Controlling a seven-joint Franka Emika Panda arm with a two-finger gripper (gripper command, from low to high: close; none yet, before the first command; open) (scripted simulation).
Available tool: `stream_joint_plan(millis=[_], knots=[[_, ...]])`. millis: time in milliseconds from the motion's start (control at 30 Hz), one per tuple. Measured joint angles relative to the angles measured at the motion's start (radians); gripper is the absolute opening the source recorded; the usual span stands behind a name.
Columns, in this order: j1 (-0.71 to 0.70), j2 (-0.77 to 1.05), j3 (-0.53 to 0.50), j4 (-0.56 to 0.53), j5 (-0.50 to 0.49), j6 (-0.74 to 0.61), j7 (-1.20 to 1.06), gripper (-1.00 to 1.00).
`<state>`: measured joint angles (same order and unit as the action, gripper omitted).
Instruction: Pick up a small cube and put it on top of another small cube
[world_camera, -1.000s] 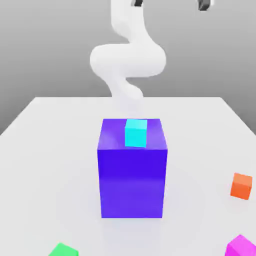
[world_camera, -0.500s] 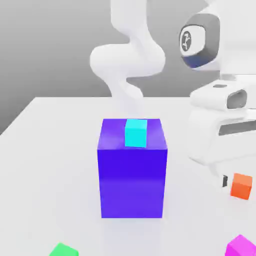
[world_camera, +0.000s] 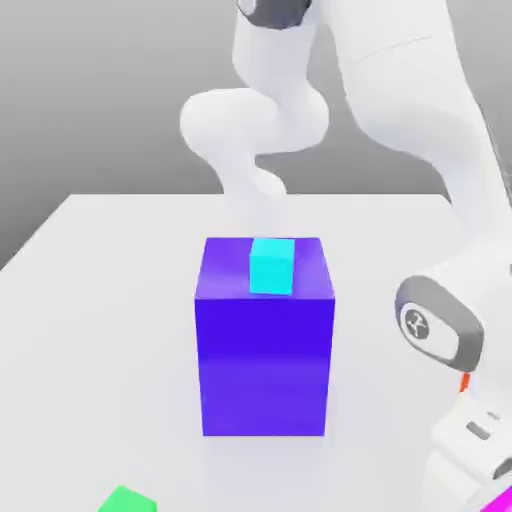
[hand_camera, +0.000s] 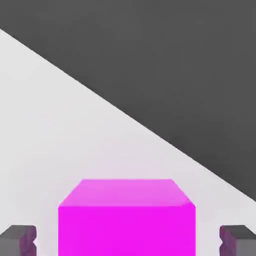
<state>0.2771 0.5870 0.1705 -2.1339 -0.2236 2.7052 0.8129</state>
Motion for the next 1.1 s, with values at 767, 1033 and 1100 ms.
stream_joint_plan(millis=[767, 1033, 1100], knots=[[-0.453, -0.291, -0.19, -0.097, 0.223, -0.185, -0.25, -1.0], [-0.496, -0.179, -0.206, -0.095, 0.254, -0.07, -0.281, 1.0], [-0.496, -0.179, -0.206, -0.095, 0.254, -0.07, -0.281, 1.0]])
